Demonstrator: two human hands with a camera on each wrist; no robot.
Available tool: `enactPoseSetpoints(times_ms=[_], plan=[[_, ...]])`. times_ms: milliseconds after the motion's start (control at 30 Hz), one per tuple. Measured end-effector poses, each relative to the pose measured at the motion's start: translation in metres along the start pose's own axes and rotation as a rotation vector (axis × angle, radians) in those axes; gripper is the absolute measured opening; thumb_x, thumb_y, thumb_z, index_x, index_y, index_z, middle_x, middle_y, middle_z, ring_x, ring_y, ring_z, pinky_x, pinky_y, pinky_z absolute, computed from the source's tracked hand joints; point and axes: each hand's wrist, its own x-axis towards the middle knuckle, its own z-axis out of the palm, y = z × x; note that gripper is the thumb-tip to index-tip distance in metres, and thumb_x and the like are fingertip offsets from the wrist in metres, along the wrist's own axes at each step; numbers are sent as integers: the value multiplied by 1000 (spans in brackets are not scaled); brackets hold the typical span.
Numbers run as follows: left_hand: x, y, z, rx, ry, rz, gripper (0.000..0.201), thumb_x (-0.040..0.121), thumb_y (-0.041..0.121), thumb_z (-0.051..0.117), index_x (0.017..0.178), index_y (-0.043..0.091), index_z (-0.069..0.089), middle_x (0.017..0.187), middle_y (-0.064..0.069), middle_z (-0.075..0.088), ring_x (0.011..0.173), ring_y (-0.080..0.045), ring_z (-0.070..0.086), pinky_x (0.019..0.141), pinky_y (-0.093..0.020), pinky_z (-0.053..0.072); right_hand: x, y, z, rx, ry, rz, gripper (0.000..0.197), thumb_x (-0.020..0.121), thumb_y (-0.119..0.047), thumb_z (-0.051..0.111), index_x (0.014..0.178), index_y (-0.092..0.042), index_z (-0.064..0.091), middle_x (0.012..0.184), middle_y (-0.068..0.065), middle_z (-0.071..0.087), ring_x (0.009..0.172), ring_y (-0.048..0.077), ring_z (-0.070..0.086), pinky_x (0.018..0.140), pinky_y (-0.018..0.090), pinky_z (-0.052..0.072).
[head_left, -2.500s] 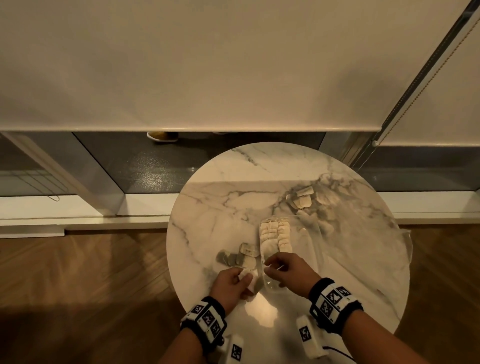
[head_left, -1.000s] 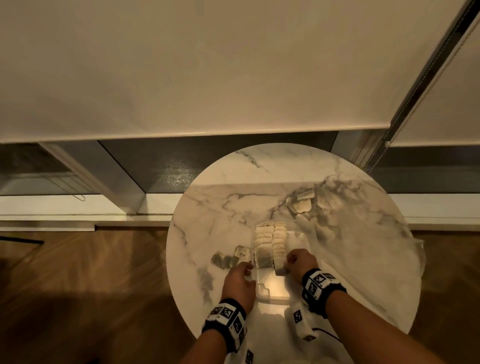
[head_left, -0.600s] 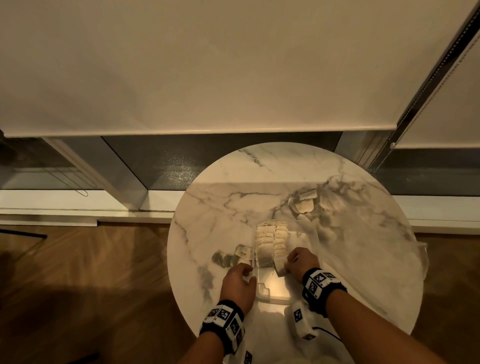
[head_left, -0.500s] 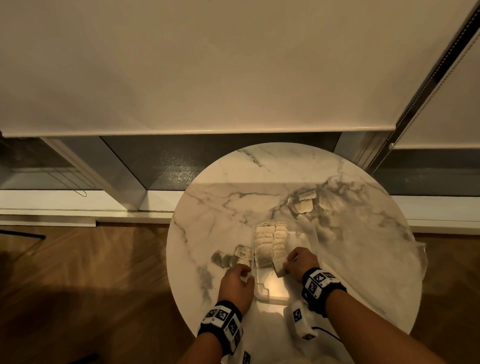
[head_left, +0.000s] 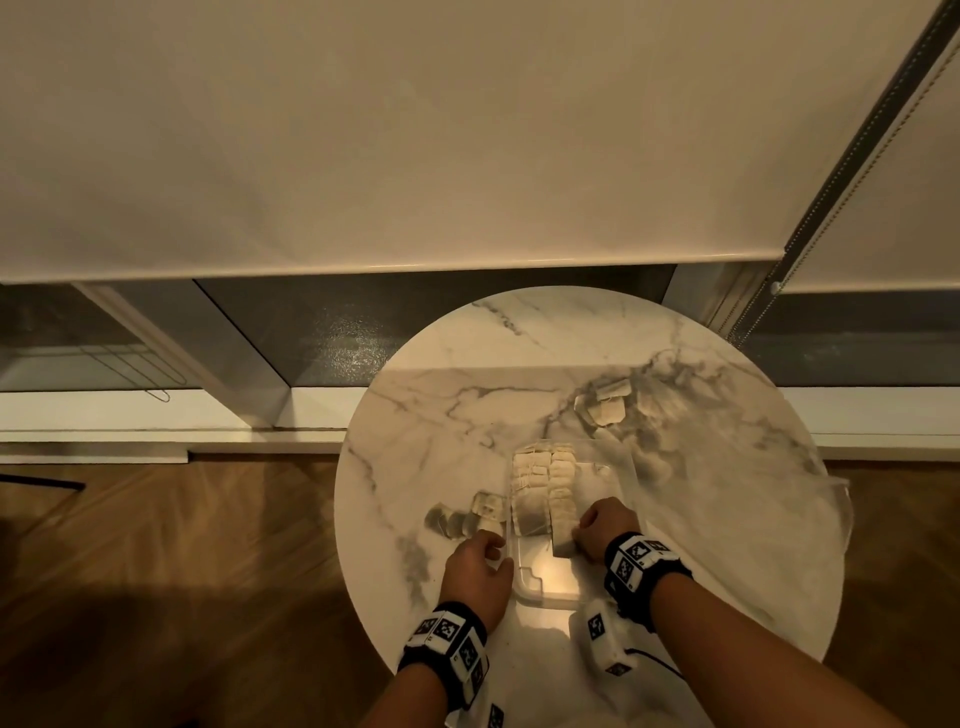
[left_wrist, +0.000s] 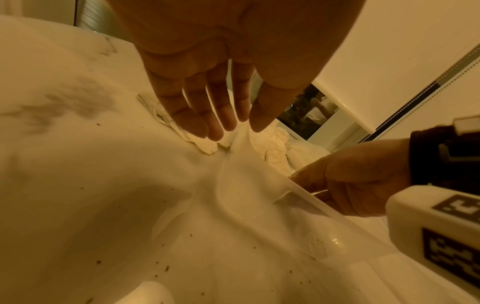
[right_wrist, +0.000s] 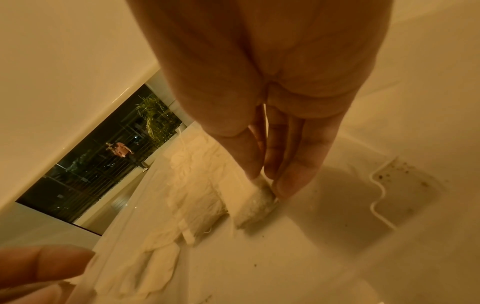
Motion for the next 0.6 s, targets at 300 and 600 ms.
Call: enactPoseSetpoints(times_ms=[300,600], plan=[[2,-12,-9,-12,12,-3,22,91,24,61,112,22,63,102,7,63,87,-7,59,76,-16,44,1,-4,3,37,36,-2,5,77,-22,71,81,-20,70,87,7,73,83,24,70,80,33,59],[20,-30,-24,33,27,-1,17,92,20,57,108,18,64,96,3,66,85,-11,60,75,-18,46,-4,-4,1,57,47,14,8,78,-20,75,83,-19,70,89,5,71,88,23,68,81,30,57]])
